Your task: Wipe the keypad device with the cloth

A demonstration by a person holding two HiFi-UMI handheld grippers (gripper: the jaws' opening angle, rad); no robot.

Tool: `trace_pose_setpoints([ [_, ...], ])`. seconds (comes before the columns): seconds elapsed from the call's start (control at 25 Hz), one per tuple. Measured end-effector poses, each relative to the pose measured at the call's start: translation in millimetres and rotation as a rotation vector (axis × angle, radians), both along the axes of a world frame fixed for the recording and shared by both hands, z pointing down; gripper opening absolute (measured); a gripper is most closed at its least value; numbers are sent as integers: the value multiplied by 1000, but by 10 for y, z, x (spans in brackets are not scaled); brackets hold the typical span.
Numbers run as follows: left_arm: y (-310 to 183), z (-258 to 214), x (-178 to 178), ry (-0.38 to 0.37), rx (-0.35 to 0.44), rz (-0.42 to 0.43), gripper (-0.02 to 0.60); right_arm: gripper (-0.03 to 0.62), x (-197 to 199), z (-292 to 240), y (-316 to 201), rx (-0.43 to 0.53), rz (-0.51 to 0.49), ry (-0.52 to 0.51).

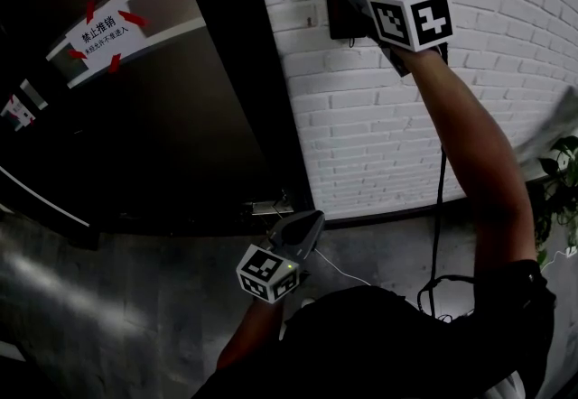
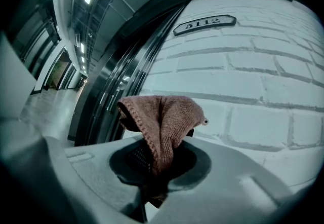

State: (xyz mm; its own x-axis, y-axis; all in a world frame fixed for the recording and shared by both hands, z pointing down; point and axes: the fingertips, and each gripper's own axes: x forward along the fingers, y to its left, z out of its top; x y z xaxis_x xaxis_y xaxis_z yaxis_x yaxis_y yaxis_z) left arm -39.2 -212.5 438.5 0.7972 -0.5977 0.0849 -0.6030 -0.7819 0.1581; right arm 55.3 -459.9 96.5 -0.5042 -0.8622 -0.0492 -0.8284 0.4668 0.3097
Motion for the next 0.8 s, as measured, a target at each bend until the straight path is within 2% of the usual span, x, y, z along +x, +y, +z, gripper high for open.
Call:
trace_pose_setpoints([
  [0.8,14,1,83,-13,-1,20,17,46,-5,669,-11,-94,-22,-8],
])
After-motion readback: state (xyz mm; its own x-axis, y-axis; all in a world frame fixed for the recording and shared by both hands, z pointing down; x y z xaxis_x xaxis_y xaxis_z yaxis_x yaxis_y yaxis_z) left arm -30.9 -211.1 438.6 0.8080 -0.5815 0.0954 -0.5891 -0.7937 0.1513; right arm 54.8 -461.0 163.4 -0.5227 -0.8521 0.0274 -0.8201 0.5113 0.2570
